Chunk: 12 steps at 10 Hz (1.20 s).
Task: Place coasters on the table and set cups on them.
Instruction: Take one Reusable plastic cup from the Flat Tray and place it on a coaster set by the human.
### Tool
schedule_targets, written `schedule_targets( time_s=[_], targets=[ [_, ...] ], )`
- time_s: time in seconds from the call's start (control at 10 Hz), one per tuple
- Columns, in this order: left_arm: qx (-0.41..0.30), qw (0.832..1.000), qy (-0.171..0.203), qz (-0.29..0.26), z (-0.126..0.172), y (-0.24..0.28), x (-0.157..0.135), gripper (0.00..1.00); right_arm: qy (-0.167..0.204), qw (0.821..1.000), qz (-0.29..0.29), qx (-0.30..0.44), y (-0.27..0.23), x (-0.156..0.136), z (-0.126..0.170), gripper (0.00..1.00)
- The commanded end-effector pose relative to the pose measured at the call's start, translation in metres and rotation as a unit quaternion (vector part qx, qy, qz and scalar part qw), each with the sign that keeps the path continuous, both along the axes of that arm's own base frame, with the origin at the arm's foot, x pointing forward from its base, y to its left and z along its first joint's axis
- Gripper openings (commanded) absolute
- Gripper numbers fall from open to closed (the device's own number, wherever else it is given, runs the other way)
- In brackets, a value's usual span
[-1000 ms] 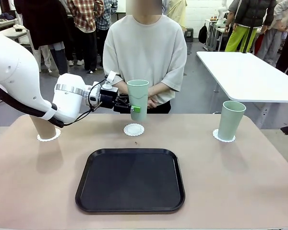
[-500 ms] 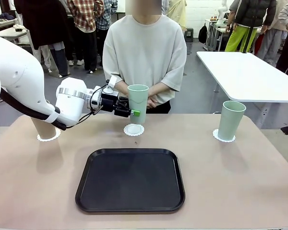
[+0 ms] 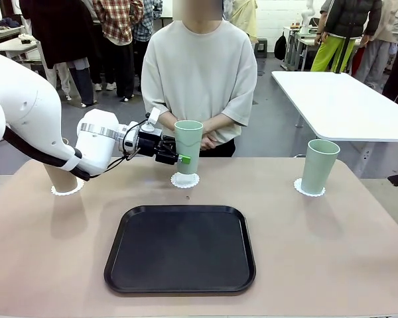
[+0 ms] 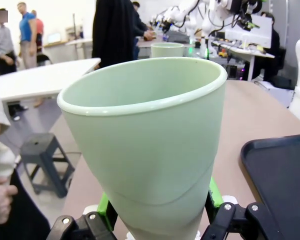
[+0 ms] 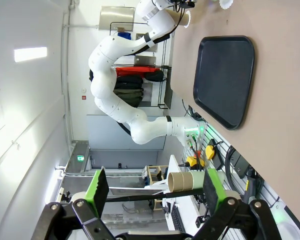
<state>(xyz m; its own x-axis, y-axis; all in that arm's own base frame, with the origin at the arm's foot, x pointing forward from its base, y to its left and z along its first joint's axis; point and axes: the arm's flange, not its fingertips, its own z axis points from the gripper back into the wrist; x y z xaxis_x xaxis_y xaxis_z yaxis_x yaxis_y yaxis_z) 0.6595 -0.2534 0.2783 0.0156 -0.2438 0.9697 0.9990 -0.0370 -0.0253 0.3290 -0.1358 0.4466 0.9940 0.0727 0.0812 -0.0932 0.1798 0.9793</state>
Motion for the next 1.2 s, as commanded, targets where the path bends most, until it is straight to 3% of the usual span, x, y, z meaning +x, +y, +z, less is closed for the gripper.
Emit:
schedule_targets(
  time_s=[0.0, 0.5, 0.8, 1.1],
  targets=[
    [-0.001, 1.0, 0.002, 0.0, -0.001, -0.001, -0.001, 0.84, 0.008, 1.0, -0.002, -0.001, 0.0, -0.001, 0.001, 1.0],
    [-0.005, 1.0, 0.008, 0.001, -0.006, 0.001, 0.002, 0.84, 0.008, 1.0, -0.002, -0.001, 0.0, -0.001, 0.001, 1.0],
    [-0.017, 1.0, -0.024, -0.011, -0.014, 0.004, 0.001, 0.84, 0.008, 1.0, -0.002, -0.001, 0.0, -0.001, 0.001, 1.0],
    [-0.01, 0.999, -0.029, -0.024, -0.019, -0.002, -0.001, 0.84, 0.008, 1.0, -0.002, -0.001, 0.0, -0.001, 0.001, 1.0]
  ],
)
